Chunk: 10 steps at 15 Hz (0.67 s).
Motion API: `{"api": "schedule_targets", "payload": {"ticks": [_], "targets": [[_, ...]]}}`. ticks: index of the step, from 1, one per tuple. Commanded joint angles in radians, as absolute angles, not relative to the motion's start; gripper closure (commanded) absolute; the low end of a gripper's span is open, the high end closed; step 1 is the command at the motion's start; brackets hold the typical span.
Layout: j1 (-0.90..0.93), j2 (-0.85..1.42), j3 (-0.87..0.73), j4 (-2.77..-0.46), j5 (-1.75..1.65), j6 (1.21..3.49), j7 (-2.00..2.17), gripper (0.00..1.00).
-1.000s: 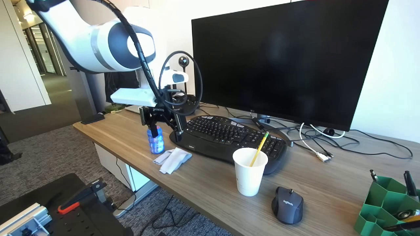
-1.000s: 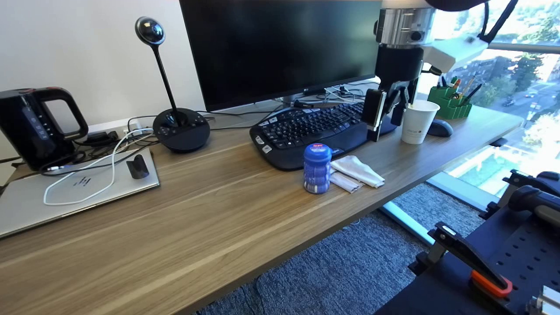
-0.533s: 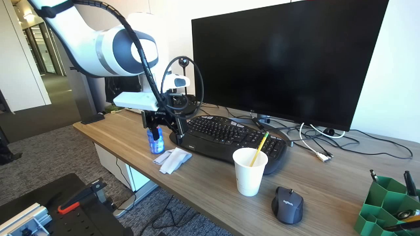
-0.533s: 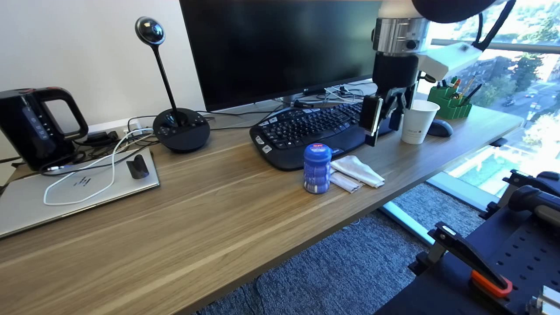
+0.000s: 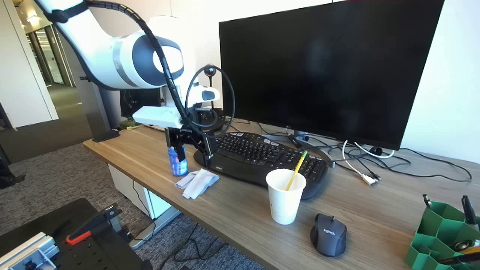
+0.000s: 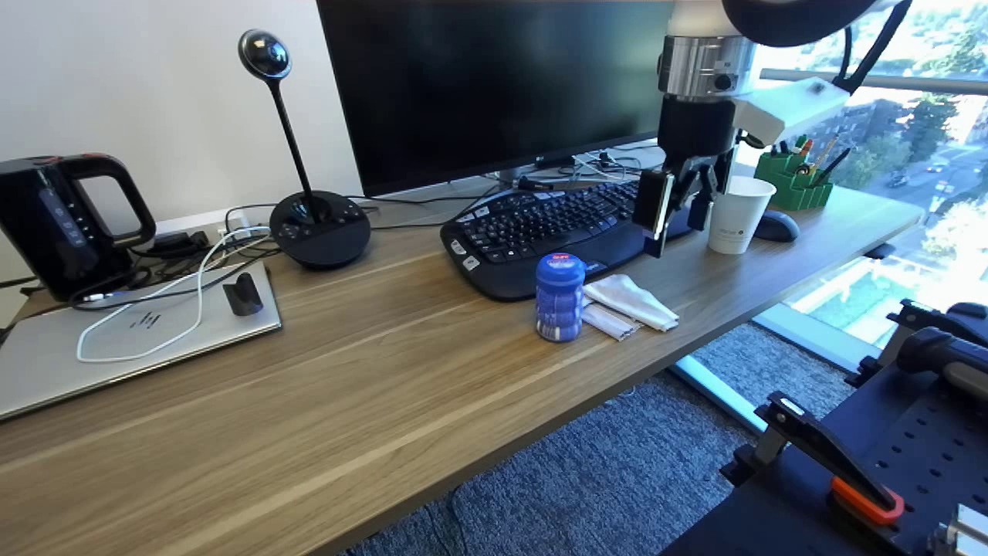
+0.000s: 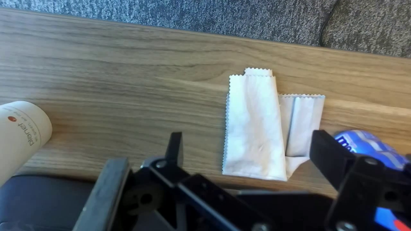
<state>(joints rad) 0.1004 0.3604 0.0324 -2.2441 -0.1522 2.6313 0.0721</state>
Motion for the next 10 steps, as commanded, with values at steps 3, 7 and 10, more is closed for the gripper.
{"api": "schedule_targets", "payload": {"ticks": [3,7,10], "targets": [[0.105,0.360,0.028,-2.243,-0.148,2.630,0.069,0.00],[0.118,0.372,0.029,-2.236,-0.156,2.611,0.079,0.00],[0.137,0.388,0.029,-2.235,-0.172,2.617,0.083,0.00]]}}
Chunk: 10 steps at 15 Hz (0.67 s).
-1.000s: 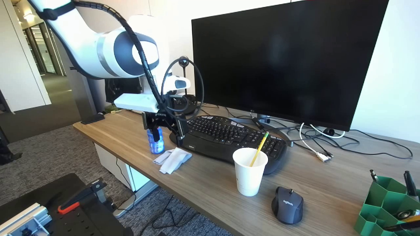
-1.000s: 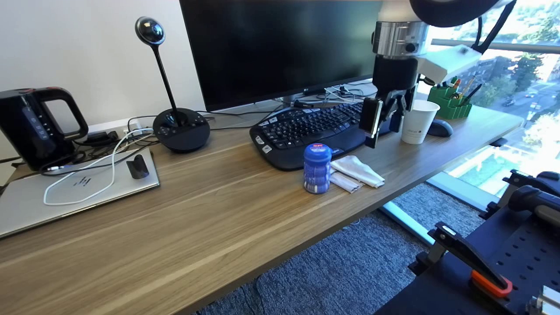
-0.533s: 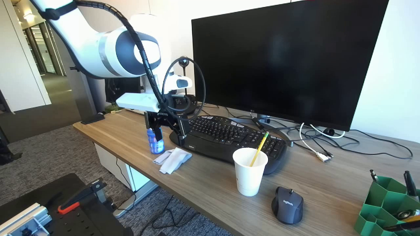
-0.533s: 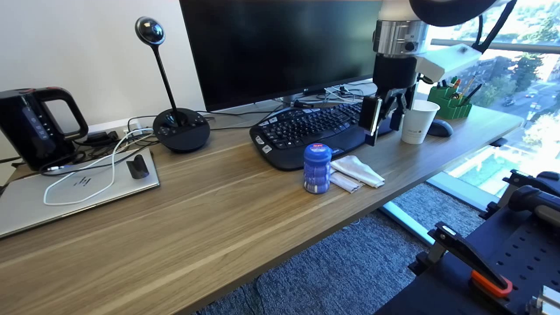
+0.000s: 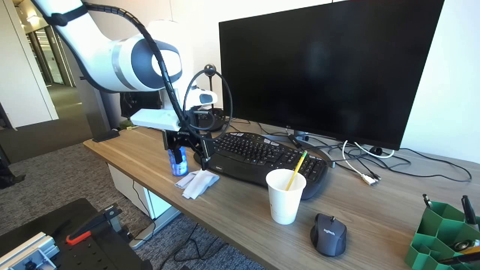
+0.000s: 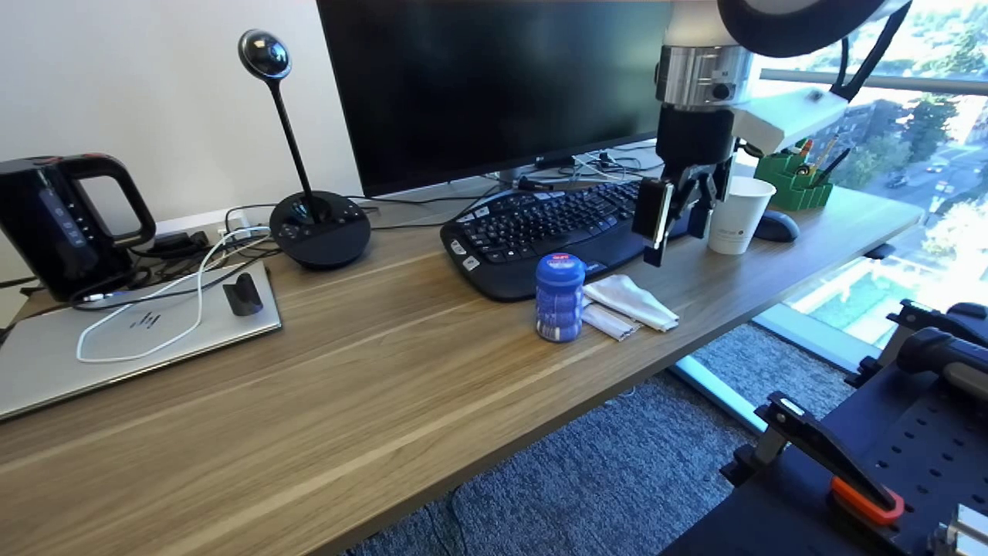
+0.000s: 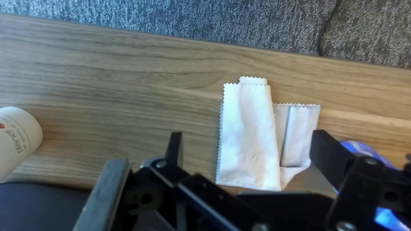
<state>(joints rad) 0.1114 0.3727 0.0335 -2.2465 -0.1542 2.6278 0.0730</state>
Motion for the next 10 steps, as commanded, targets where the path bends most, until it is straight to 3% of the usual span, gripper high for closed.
{"api": "schedule_targets", "payload": {"ticks": [1,10], "targets": [[0.144,0.393,0.031,-2.233,-0.174,2.620,0.081,0.00],[0.171,0.438,0.015,-2.207,-0.196,2.621,0.083,0.00]]}}
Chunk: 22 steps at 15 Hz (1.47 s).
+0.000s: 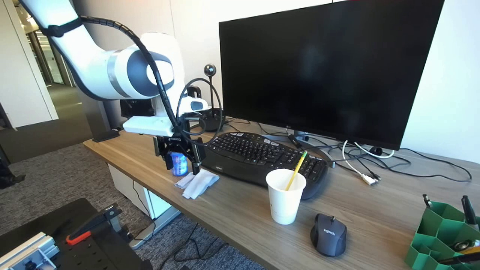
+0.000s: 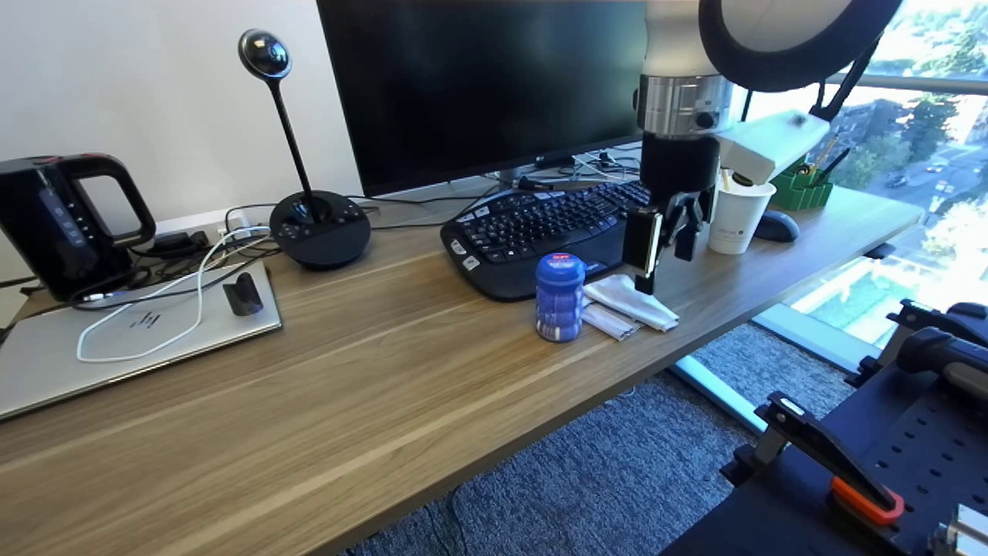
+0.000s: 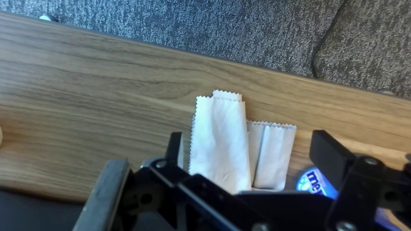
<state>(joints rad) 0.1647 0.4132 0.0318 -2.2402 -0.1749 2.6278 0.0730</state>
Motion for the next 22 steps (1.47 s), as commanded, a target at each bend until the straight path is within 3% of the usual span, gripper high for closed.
{"api": "schedule_targets", "payload": {"ticks": [1,22], "targets": [[0.171,0.444,0.009,-2.200,-0.199,2.622,0.085,0.00],[0.212,0.533,-0.046,-2.139,-0.254,2.625,0.138,0.00]]}}
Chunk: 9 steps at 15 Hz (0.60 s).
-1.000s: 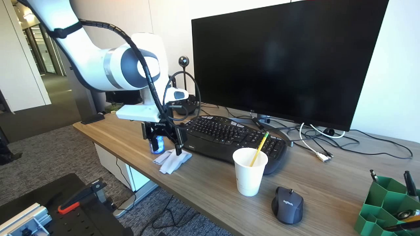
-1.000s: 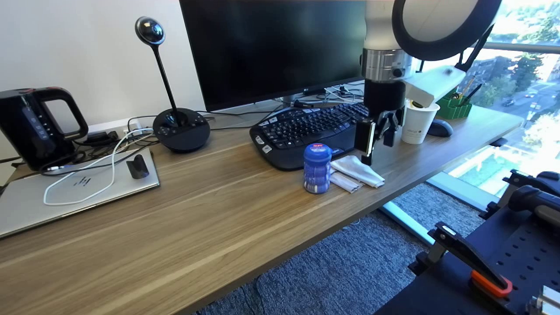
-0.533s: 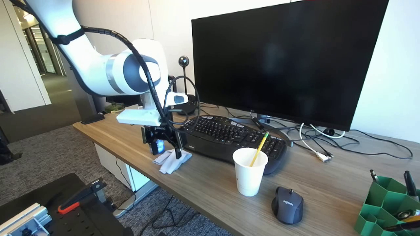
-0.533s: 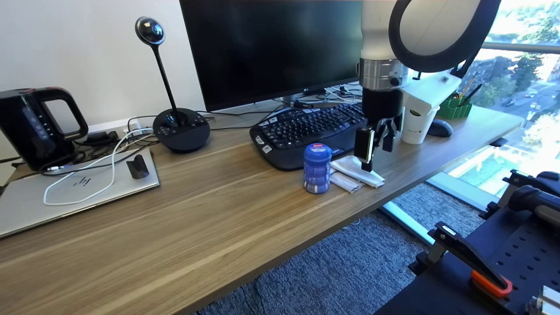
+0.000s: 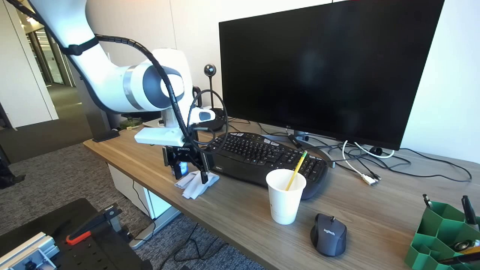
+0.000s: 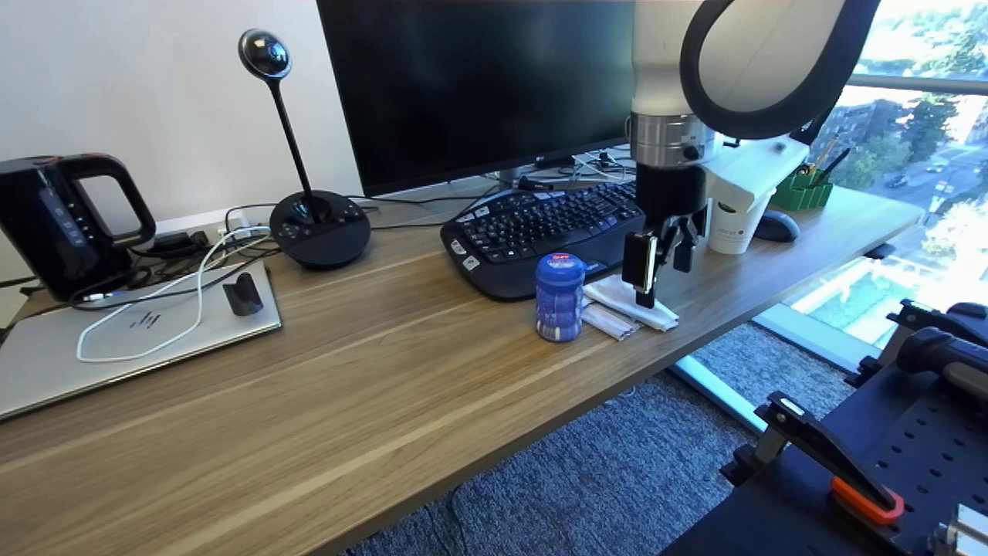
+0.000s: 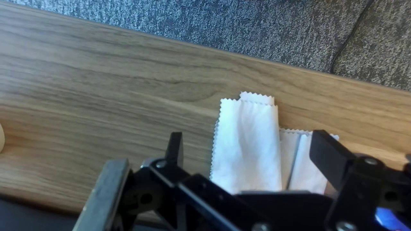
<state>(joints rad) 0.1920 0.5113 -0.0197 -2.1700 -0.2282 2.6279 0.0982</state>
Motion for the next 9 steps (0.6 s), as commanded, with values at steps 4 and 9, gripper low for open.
{"api": "schedule_targets", "payload": {"ticks": [4,9], "targets": [[0.208,0.545,-0.049,-2.124,-0.241,2.614,0.147,0.00],[0.215,0.558,-0.057,-2.119,-0.245,2.613,0.164,0.00]]}}
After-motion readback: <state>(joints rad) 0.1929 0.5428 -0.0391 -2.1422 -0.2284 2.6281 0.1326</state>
